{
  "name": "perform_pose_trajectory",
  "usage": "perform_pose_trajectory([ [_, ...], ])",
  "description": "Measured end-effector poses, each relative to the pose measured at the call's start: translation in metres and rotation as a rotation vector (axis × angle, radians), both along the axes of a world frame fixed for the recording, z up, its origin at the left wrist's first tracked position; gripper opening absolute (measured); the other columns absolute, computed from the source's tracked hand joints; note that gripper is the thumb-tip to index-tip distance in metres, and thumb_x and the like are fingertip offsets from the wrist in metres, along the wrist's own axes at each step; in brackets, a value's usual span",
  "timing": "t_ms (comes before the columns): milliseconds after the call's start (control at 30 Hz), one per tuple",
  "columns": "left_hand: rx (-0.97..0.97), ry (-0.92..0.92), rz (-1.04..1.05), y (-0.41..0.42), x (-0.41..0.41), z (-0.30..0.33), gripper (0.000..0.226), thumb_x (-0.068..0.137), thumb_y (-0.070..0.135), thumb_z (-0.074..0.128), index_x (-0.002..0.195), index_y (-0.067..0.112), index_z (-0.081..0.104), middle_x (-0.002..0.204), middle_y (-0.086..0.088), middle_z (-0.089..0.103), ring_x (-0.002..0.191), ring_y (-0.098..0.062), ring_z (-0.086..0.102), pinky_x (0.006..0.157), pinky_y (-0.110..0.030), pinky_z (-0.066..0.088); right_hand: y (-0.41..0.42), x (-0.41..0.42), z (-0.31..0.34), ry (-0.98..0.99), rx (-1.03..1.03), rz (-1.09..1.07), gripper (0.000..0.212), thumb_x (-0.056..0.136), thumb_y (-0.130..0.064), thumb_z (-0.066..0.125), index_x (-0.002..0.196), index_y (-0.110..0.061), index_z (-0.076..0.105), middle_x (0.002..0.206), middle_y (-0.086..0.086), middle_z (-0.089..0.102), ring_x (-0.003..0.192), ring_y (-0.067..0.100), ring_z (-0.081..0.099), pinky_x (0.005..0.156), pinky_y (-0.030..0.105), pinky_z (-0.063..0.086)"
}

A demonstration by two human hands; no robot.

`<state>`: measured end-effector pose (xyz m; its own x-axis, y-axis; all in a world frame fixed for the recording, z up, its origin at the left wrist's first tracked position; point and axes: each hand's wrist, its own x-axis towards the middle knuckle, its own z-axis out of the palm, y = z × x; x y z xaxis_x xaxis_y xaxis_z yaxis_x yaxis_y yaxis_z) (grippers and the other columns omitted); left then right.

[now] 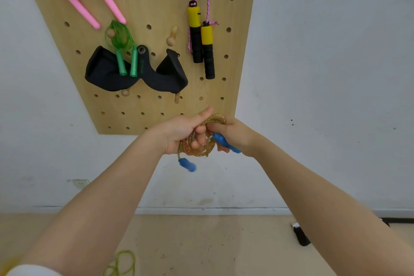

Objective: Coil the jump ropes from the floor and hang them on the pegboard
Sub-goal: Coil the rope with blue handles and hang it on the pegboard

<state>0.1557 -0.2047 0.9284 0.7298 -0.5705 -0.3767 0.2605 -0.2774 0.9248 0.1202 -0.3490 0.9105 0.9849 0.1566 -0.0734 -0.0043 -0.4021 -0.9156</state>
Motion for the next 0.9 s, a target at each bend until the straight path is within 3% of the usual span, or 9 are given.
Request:
perform_pose_trajectory([
  [100,0.208,-0.309,0.114,-0.006,-0.005,0.002,0.049,0.087,0.052,0.053,0.059,0.013,0.049,0.04,0.004,0.052,0.035,-0.006,0.047,0.041,-0.016,0.042,0.007,0.002,-0.006,-0.05,-0.149,-0.089,0.033,0.095,-0.014,0.038,0.063,-0.009,0.041,0.052,0.002,0.043,0.048,0.016,0.037,0.053,0.03,0.038],
  [200,-0.012,-0.592,0.293,-0.008,-0.013,-0.006,0.031,0.086,0.036,0.062,0.064,0.014,0.058,0.049,0.008,0.057,0.043,-0.001,0.051,0.049,-0.017,0.042,0.009,0.004,0.007,-0.113,-0.1,-0.229,0.033,0.094,-0.018,0.037,0.063,-0.008,0.043,0.056,0.006,0.042,0.049,0.018,0.039,0.053,0.031,0.04],
  [300,-0.412,-0.46,0.304,0.001,-0.021,-0.018,0.007,0.083,0.015,0.062,0.089,0.013,0.065,0.069,0.008,0.069,0.064,-0.002,0.063,0.061,-0.016,0.049,-0.003,0.0,0.022,-0.107,0.074,-0.171,0.027,0.089,-0.011,0.037,0.062,-0.011,0.037,0.056,0.007,0.034,0.048,0.018,0.032,0.043,0.023,0.037],
  [433,-0.481,-0.238,0.377,0.001,-0.02,-0.035,0.016,0.093,0.016,0.051,0.102,0.01,0.062,0.094,-0.009,0.066,0.089,-0.021,0.061,0.079,-0.03,0.054,0.003,-0.011,0.018,0.031,0.098,-0.115,0.033,0.097,-0.027,0.039,0.068,-0.012,0.043,0.058,0.0,0.042,0.058,0.016,0.038,0.06,0.028,0.042],
  [567,-0.322,-0.229,0.585,0.004,-0.008,-0.033,0.017,0.098,0.024,0.044,0.106,0.016,0.057,0.09,0.001,0.064,0.08,-0.011,0.061,0.068,-0.024,0.051,-0.003,-0.02,0.018,0.051,-0.13,0.018,0.037,0.096,-0.053,0.025,0.101,-0.029,0.052,0.084,-0.018,0.048,0.068,0.005,0.044,0.072,0.021,0.041],
  [667,0.006,-0.379,0.621,0.014,0.001,-0.039,0.015,0.1,0.029,0.039,0.107,0.02,0.049,0.092,0.004,0.061,0.086,-0.013,0.059,0.071,-0.026,0.046,-0.014,-0.018,0.012,0.02,-0.353,0.117,0.023,0.094,-0.028,0.049,0.106,-0.011,0.059,0.085,-0.008,0.053,0.075,0.013,0.049,0.073,0.024,0.041],
  [733,0.11,-0.386,0.606,0.015,0.004,-0.045,0.015,0.1,0.029,0.037,0.107,0.021,0.047,0.088,0.005,0.06,0.088,-0.014,0.059,0.076,-0.031,0.047,-0.016,-0.014,0.005,-0.075,-0.673,0.208,0.022,0.09,-0.008,0.048,0.107,-0.013,0.061,0.092,-0.007,0.057,0.092,0.017,0.053,0.079,0.024,0.041],
  [833,0.168,-0.381,0.55,0.012,0.006,-0.052,0.017,0.1,0.028,0.038,0.108,0.018,0.049,0.092,0.001,0.061,0.086,-0.015,0.061,0.078,-0.035,0.048,-0.011,-0.01,-0.004,-0.521,-1.147,0.208,0.045,0.081,0.004,0.056,0.109,-0.029,0.066,0.125,-0.002,0.051,0.121,0.024,0.041,0.103,0.043,0.024],
  [900,0.146,-0.354,0.529,0.01,0.006,-0.057,0.018,0.099,0.027,0.039,0.107,0.016,0.051,0.102,-0.004,0.063,0.092,-0.023,0.063,0.079,-0.039,0.051,-0.006,-0.01,-0.008,-0.83,-1.194,0.141,0.056,0.06,0.013,0.07,0.096,-0.03,0.073,0.13,0.006,0.053,0.122,0.033,0.04,0.096,0.054,0.033],
])
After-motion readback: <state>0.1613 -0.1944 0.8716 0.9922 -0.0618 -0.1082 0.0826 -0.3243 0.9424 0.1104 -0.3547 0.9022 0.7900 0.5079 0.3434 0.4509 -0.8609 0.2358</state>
